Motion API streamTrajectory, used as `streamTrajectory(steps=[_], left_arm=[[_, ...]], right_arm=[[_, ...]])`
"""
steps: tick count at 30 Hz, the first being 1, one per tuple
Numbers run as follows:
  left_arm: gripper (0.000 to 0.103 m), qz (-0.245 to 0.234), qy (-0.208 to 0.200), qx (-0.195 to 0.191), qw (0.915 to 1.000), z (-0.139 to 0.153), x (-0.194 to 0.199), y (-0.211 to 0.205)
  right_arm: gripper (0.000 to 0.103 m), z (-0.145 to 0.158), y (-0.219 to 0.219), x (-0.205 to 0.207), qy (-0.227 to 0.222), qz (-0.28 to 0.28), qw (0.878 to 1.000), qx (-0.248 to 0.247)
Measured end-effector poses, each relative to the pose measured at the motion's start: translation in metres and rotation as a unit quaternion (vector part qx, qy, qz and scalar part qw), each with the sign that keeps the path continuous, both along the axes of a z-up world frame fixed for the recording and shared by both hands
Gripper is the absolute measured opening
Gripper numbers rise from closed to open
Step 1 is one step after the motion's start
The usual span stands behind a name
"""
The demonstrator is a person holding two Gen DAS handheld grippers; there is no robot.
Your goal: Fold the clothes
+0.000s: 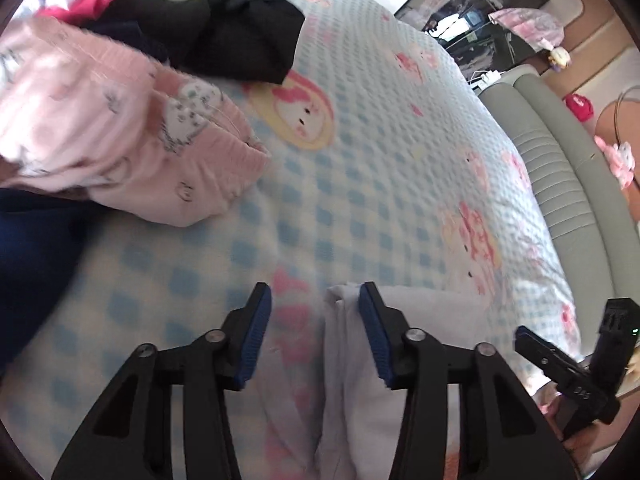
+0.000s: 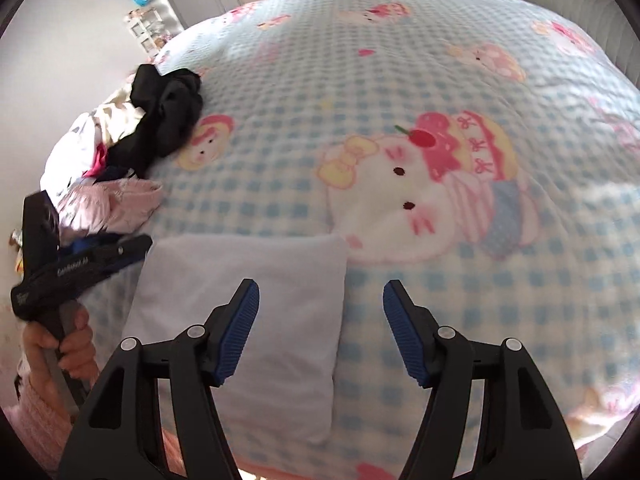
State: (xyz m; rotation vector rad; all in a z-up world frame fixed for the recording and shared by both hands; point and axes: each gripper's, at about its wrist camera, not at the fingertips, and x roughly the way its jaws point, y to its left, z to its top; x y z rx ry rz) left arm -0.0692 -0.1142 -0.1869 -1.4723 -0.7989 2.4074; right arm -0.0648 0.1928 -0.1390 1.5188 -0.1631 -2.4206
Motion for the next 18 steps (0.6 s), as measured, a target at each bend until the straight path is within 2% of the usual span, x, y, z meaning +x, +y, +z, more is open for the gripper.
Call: streamTrajectory(steps=[2, 3, 6, 8, 11, 15, 18], left_arm=[[0.032, -0.007, -0.005, 0.024, 0.9997, -0.005, -0.001, -0.001], [0.032, -0.008, -0.004, 0.032, 0.9994, -0.007, -0.001, 0.000], [0.031, -0.026, 0.002, 0.087, 0.9959, -0.015, 0.000, 0.002], [0.031, -0.034, 0.010, 0.099, 0.9944, -0.016, 0.003, 0.005], [0.029, -0.046, 0.021, 0.092, 0.9945, -0.014, 0.005, 0.008], [0.015, -0.042, 0.035, 0.061, 0.9966, -0.011, 0.006, 0.017], [0.012, -0.035, 0.042, 0.028, 0.9981, -0.006, 0.006, 0.024]], right_arm=[[0.066, -0.008, -0.004, -0.010, -0.012, -0.011, 1.000, -0.011], [0.066, -0.012, -0.005, -0.015, -0.018, -0.015, 1.000, -0.019], [0.066, -0.024, -0.010, -0.018, -0.032, -0.017, 0.999, -0.041], [0.066, -0.034, -0.015, -0.018, -0.039, -0.015, 0.998, -0.042], [0.066, -0.045, -0.018, -0.015, -0.039, -0.020, 0.998, -0.045], [0.066, -0.054, -0.017, -0.011, -0.039, -0.031, 0.998, -0.039], [0.066, -0.052, -0.022, -0.008, -0.026, -0.025, 0.999, -0.017]])
